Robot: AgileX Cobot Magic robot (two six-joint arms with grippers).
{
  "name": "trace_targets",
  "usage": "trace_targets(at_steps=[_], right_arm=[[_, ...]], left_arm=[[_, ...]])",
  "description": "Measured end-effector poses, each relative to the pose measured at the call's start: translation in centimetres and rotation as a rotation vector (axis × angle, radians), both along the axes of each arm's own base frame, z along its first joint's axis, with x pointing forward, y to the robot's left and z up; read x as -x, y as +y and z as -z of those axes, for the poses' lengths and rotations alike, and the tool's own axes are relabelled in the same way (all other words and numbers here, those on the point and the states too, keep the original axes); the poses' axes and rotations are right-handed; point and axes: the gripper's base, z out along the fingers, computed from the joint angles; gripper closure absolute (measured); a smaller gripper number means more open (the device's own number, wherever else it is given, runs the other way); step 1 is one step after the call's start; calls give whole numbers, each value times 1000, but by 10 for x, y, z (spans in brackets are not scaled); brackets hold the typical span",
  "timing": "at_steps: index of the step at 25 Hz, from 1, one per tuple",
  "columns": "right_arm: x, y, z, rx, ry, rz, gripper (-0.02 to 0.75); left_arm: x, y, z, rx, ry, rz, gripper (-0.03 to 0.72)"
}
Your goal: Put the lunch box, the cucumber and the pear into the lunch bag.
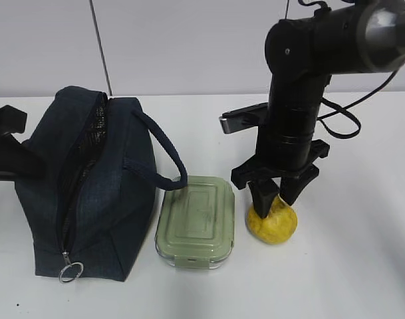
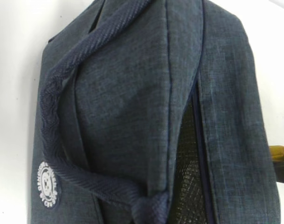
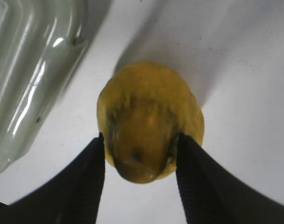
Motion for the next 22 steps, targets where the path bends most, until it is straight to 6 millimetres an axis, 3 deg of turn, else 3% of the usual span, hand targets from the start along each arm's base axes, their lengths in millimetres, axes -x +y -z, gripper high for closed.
trace_targets(at_steps=[7, 12, 17, 22], right_arm=[[-1, -1, 0, 6, -16, -4, 482], [-6, -1, -7, 22, -33, -17, 500], [-26, 4, -41, 8, -168, -29, 501], [-41, 16, -94, -122, -316, -7, 502]], left_arm=[[0, 0, 0, 0, 0, 0, 704], [0, 0, 0, 0, 0, 0, 704], [0, 0, 0, 0, 0, 0, 704], [0, 0, 0, 0, 1, 1, 704]])
